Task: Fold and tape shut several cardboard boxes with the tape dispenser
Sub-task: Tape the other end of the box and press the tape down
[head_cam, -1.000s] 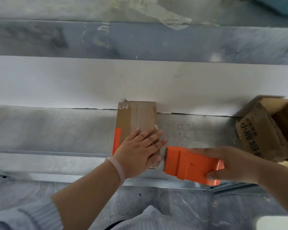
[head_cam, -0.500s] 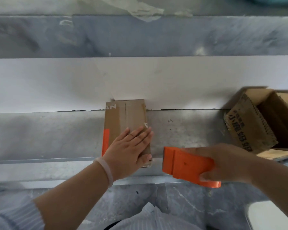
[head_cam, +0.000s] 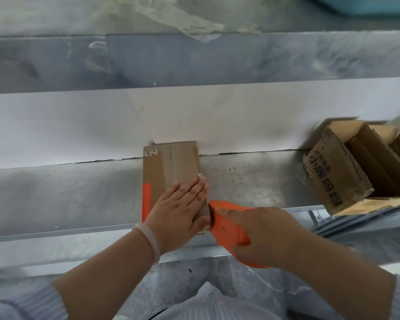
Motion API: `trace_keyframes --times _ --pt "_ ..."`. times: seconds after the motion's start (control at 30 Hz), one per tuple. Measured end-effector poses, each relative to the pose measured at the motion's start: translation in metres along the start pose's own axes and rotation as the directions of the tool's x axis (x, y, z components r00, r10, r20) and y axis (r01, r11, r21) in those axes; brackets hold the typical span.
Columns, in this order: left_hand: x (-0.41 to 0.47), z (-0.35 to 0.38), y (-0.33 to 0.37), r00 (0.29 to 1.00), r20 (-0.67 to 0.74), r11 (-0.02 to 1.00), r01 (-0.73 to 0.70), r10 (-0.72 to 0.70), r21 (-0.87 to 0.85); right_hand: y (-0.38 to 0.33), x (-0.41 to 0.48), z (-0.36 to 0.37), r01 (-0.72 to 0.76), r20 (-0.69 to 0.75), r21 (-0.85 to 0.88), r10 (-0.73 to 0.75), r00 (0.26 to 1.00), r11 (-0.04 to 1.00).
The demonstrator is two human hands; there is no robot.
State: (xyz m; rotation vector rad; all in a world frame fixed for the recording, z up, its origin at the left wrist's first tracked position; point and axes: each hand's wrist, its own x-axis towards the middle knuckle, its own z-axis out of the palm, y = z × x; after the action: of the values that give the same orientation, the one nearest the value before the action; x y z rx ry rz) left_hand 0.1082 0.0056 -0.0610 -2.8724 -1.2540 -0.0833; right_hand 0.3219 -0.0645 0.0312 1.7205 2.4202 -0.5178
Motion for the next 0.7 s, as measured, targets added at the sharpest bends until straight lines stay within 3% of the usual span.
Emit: trace_keyframes --times 0.4,0.57,0.7 --pt "0.001 -0.005 0.001 1.0 0.024 1.0 -0.02 0.02 0.003 -0.021 0.01 0.027 -0.218 0.03 0.001 0.218 0.976 0.976" --pt "0.001 -0.003 -0.002 1.0 0.007 0.998 -0.03 0.031 -0.051 -0.003 -0.009 0.037 -0.295 0.082 0.135 0.286 0.955 0.946" --pt "0.001 -0.003 -0.003 0.999 -0.002 0.997 -0.032 0.032 -0.074 0.012 -0.031 0.018 -0.274 -0.09 0.193 0.295 0.951 0.942"
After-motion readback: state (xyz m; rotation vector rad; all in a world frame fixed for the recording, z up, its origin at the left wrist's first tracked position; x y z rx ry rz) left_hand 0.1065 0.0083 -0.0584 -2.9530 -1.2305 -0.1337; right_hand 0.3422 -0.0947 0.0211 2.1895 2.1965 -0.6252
